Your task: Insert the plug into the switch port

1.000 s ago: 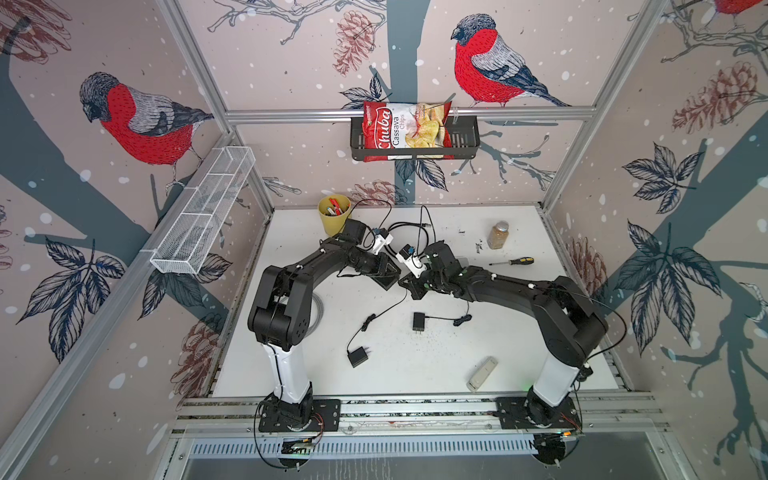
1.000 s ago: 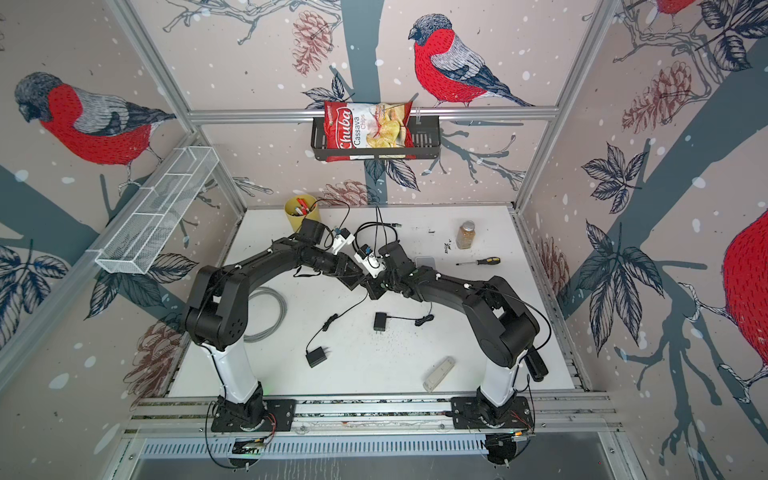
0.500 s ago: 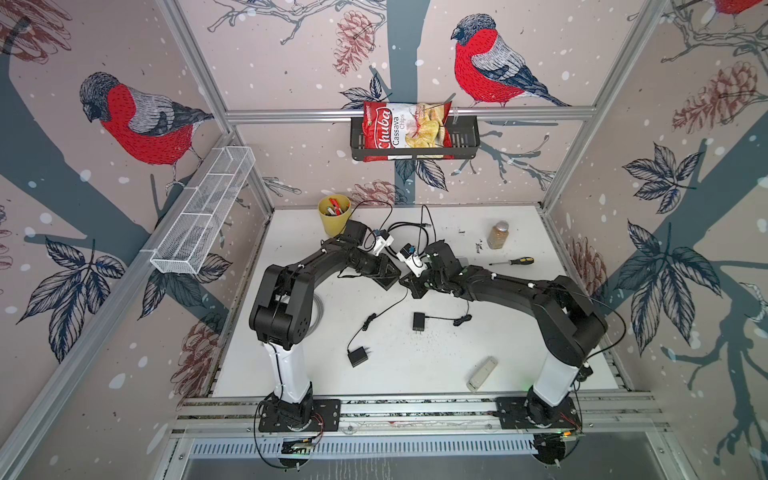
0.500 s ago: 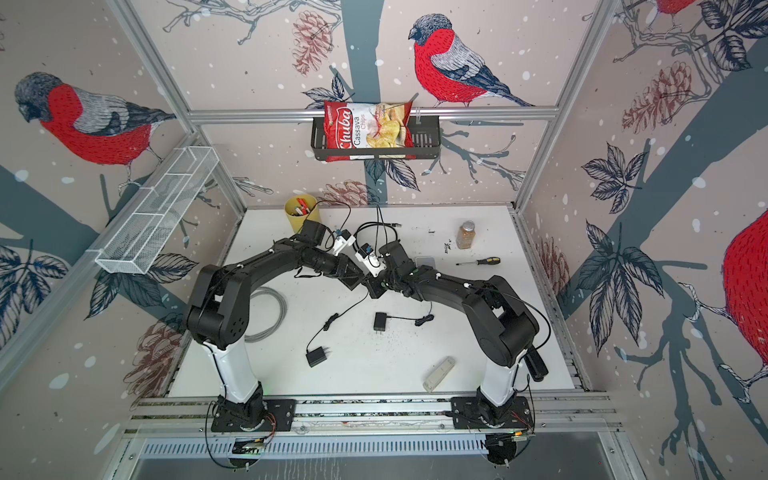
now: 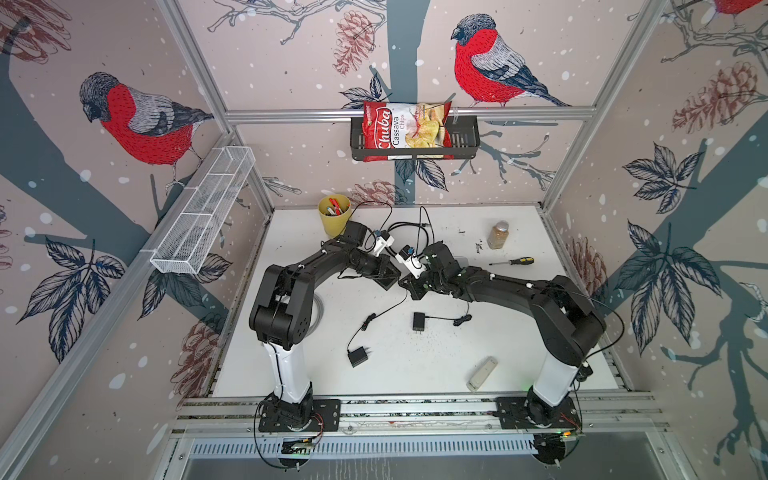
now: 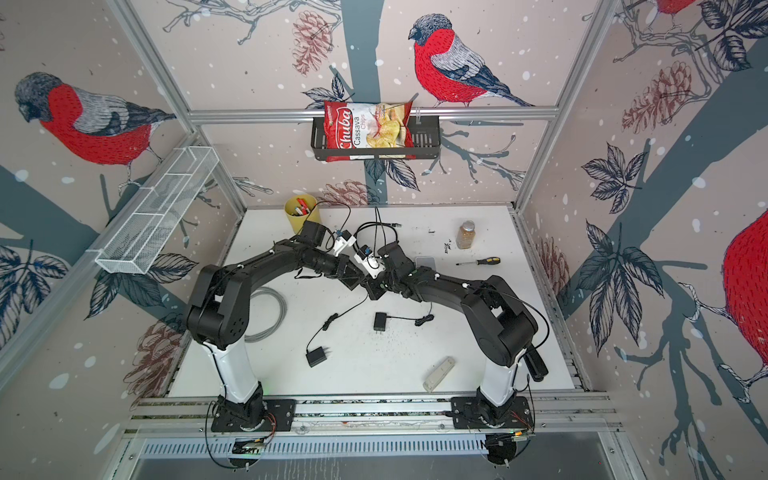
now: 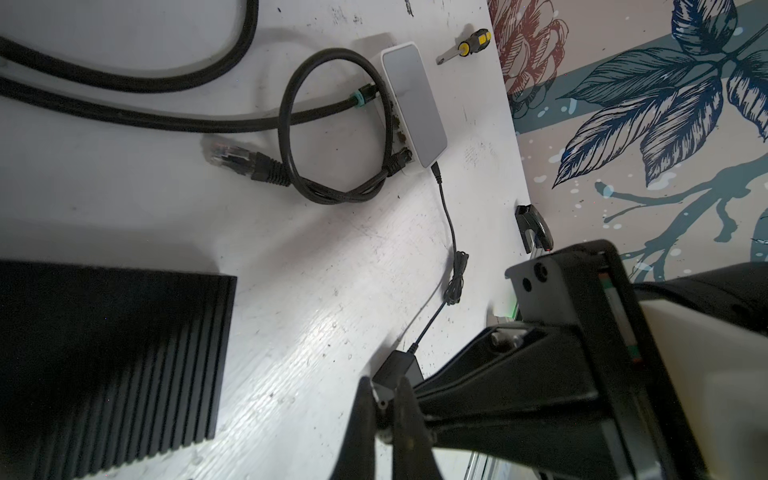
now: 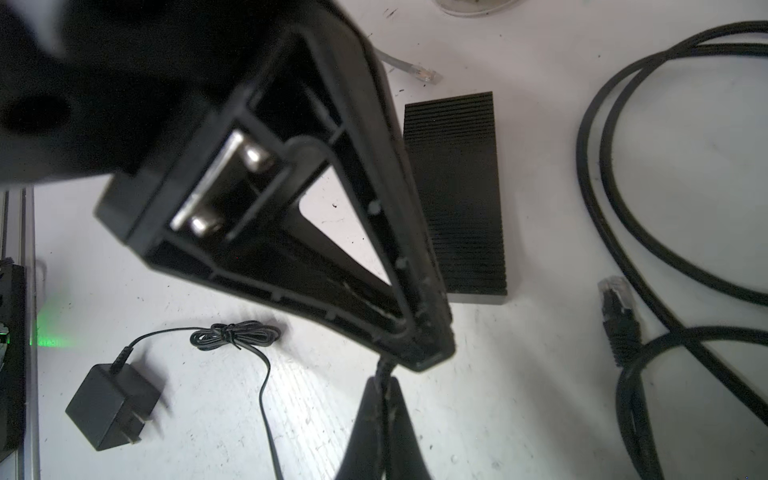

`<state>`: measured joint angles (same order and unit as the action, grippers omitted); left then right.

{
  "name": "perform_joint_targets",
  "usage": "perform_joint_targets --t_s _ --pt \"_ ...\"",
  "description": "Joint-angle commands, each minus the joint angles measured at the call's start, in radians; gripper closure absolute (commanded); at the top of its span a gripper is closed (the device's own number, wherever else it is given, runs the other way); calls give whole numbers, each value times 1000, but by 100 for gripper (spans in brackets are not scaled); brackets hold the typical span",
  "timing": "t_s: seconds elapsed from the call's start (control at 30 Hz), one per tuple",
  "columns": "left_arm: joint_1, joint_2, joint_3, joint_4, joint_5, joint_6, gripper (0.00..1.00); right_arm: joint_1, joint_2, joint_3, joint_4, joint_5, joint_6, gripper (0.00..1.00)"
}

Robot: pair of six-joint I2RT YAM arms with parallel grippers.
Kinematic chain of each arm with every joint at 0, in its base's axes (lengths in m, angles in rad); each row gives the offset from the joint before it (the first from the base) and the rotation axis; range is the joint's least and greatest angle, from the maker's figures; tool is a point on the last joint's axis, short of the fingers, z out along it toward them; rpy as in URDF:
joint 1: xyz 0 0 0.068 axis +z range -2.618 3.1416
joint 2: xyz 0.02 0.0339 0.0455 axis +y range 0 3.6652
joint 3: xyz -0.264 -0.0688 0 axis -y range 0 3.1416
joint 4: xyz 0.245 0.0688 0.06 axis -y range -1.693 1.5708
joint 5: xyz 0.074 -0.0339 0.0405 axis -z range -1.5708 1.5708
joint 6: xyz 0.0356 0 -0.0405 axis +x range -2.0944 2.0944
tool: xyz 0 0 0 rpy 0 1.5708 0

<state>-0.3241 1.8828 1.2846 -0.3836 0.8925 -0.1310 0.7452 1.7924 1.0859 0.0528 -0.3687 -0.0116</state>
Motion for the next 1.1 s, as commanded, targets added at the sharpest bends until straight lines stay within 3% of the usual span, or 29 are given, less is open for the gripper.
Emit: perform_joint_targets --t_s 0.0,0.1,0.23,0.53,0.63,0.9,1.07 --pt "-1 -27 -17 39 2 -38 100 -10 -5 -17 43 17 39 86" --pt "-2 -71 -73 131 -16 -102 100 -27 -39 -66 88 9 84 70" --pt "-3 -112 -130 227 -22 -171 100 -37 -92 -133 185 -9 156 61" --pt "-14 -112 -125 249 -16 -189 100 -14 -76 -130 270 -15 201 57" --pt "-18 -113 -126 251 -12 -188 100 -7 -59 -116 280 -7 207 57" --pt "-19 -121 -130 255 -14 -193 100 -3 -48 -106 295 -4 214 76" --pt "-18 -123 -132 262 -22 -201 100 -4 -60 -119 295 6 217 82"
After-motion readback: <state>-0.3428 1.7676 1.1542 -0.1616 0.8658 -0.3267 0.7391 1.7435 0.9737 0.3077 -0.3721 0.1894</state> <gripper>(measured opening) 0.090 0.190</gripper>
